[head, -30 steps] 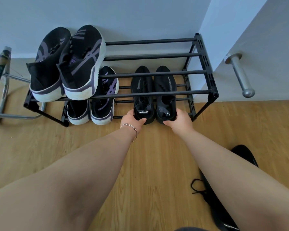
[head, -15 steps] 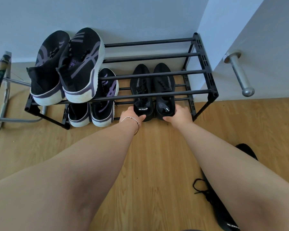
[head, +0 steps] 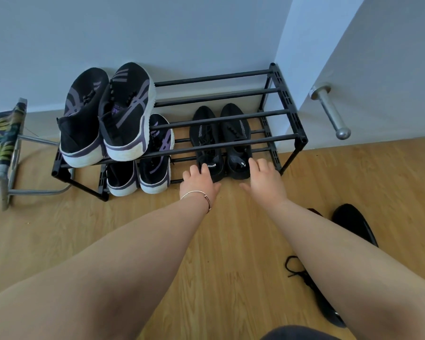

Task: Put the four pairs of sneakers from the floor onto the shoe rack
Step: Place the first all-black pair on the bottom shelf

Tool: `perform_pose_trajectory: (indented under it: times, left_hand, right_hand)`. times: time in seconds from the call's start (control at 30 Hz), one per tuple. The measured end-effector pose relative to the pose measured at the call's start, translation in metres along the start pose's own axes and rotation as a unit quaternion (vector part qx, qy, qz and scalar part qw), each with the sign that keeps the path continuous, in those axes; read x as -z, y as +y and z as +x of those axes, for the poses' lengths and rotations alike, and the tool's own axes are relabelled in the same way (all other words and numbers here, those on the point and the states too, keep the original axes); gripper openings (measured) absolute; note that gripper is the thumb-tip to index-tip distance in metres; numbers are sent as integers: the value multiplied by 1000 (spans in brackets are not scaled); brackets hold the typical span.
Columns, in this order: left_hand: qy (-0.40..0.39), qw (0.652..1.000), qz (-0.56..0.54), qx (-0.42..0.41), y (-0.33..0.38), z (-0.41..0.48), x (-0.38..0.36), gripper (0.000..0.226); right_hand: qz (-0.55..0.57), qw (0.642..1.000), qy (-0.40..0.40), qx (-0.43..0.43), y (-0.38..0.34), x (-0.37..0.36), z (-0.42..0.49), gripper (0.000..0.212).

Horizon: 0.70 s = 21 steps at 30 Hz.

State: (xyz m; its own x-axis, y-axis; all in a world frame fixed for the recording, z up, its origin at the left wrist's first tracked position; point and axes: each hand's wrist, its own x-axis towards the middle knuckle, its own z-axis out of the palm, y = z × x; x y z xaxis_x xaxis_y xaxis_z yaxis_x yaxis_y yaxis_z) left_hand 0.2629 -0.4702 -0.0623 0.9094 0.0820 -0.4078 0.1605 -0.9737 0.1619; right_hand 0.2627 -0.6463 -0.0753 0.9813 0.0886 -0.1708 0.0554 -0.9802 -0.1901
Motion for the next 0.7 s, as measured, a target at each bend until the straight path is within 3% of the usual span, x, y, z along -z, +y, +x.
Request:
perform_pose_trajectory:
  times: [0.27, 0.7]
  left_hand:
    - [72, 986, 115, -97, 14, -44, 9, 65]
    - [77, 963, 172, -192, 52, -105, 23, 74]
  right_hand:
    - [-91, 993, 47, 60, 9, 33, -54, 65]
    - [-98, 993, 20, -63, 53, 71, -173, 68]
